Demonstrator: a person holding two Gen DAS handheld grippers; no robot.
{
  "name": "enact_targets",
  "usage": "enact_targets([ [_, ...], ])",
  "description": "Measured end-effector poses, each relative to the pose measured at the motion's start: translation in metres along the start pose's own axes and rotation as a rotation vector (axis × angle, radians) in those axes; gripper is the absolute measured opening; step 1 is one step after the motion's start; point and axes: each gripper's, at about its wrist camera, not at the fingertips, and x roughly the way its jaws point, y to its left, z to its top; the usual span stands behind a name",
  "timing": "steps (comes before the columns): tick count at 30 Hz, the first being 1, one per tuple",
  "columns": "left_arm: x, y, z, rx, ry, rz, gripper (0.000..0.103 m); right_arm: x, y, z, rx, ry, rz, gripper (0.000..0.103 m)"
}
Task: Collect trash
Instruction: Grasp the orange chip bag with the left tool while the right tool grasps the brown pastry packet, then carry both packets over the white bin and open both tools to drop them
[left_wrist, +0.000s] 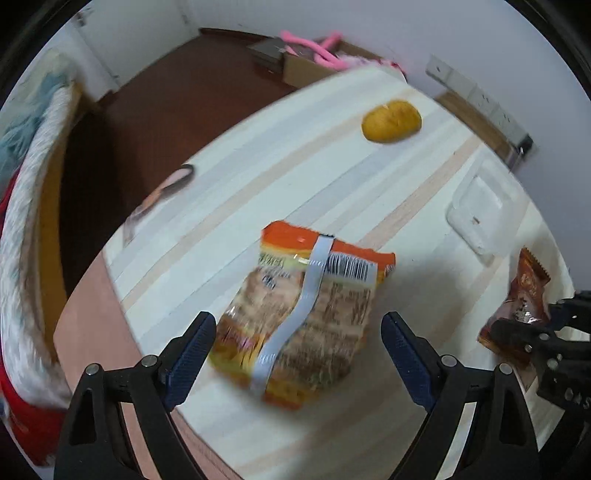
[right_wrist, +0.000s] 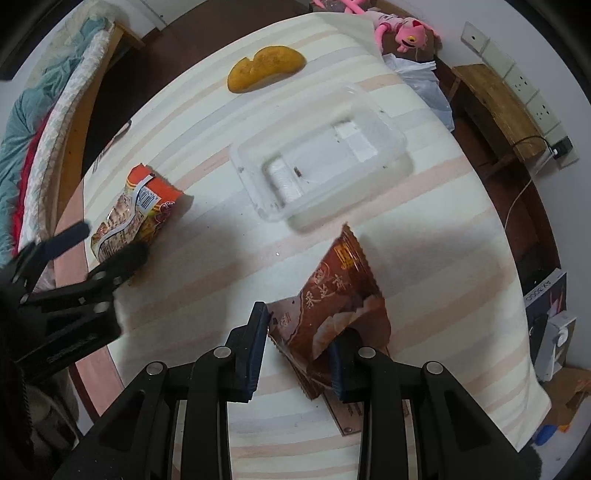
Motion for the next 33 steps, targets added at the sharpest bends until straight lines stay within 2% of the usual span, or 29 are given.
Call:
enact_targets([
  [2,0.008,0.0,0.008,0.003,0.021,-0.011,0.09,0.0,0.003,0.004,-0.015,0.004,-0.014,0.031],
  [3,0.011,0.0,0.009,-0.003,0.024,-0.021,0.079,0.001,0.005,0.005,-0.019,0.004,-0.019,0.031],
  [5,0.012,0.001,0.012,-0.031,0.017,-0.039,0.066,0.001,0.006,0.006,-0.029,0.005,-0.025,0.031],
  [6,0.01,0.0,0.01,-0.049,0.012,-0.054,0.055,0.001,0.006,0.006,-0.032,0.003,-0.025,0.031],
  [9,0.005,-0.002,0.002,-0.101,-0.001,-0.059,0.045,0.0,0.006,0.003,-0.043,0.001,-0.018,0.028],
  [10,0.003,-0.004,-0.002,-0.132,-0.006,-0.063,0.041,-0.001,0.006,0.001,-0.048,-0.002,-0.014,0.028],
  [11,0.001,-0.003,-0.007,-0.16,-0.014,-0.067,0.032,-0.002,0.007,-0.001,-0.053,-0.004,-0.014,0.027],
  [12,-0.002,-0.003,-0.013,-0.191,-0.023,-0.064,0.029,-0.002,0.007,-0.004,-0.06,-0.007,-0.013,0.027],
  [14,-0.009,-0.003,-0.025,-0.245,-0.043,-0.058,0.027,-0.004,0.009,-0.012,-0.073,-0.009,-0.007,0.026],
  [17,-0.02,-0.007,-0.042,-0.297,-0.076,-0.037,0.017,-0.008,0.011,-0.024,-0.094,-0.016,0.001,0.026],
  [20,-0.039,-0.008,-0.066,-0.35,-0.119,-0.015,0.013,-0.016,0.016,-0.038,-0.117,-0.039,0.011,0.026],
  [22,-0.052,-0.01,-0.079,-0.392,-0.147,-0.011,0.008,-0.024,0.021,-0.049,-0.135,-0.055,0.023,0.025],
  [33,-0.148,0.023,-0.189,-0.587,-0.321,0.076,0.005,-0.081,0.075,-0.118,-0.266,-0.132,0.112,0.024],
])
